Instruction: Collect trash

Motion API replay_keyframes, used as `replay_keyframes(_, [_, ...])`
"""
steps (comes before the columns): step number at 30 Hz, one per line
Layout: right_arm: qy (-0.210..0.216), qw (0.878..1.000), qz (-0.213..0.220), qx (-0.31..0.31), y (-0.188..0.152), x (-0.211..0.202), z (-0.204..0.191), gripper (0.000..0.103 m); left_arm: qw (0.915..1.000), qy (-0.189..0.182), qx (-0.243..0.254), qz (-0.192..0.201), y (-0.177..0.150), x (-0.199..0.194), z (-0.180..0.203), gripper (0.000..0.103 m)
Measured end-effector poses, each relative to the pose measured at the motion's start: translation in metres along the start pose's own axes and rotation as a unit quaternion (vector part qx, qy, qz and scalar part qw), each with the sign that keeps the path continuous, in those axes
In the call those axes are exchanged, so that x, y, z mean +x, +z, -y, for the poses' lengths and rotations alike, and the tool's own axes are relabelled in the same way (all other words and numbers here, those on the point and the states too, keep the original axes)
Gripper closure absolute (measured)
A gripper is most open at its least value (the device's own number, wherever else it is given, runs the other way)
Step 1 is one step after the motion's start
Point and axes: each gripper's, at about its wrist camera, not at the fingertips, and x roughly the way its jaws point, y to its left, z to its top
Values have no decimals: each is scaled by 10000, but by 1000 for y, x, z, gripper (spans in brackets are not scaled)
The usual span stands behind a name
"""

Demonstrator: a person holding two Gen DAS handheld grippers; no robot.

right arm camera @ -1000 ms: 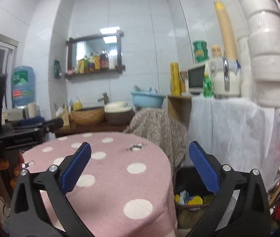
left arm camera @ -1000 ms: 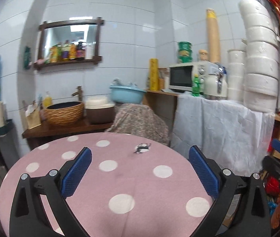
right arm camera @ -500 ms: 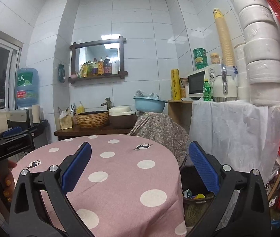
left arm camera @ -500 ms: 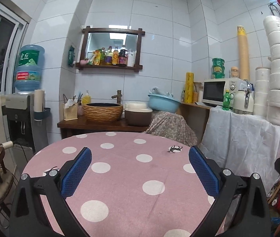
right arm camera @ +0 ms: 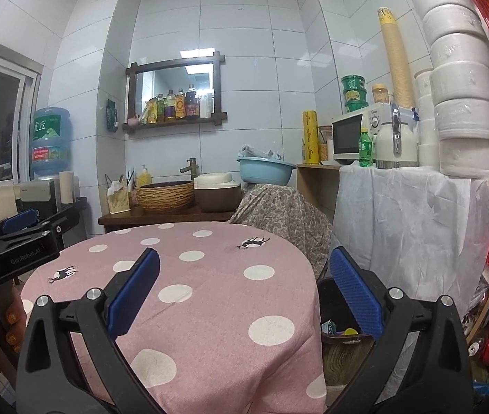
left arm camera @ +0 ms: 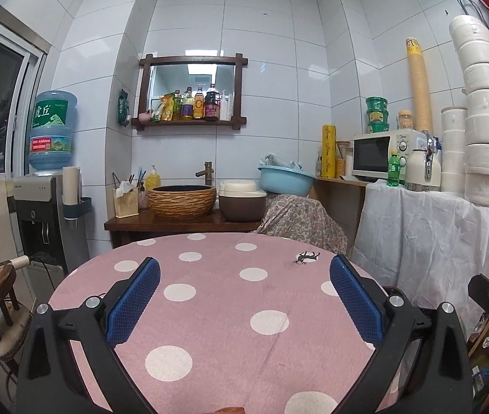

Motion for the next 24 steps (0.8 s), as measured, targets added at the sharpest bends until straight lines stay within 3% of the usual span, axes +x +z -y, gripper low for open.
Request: replay_keyframes(24, [7,10000,-57,8,-1,4,0,6,9998,113,24,-155,-3,7,-4,5])
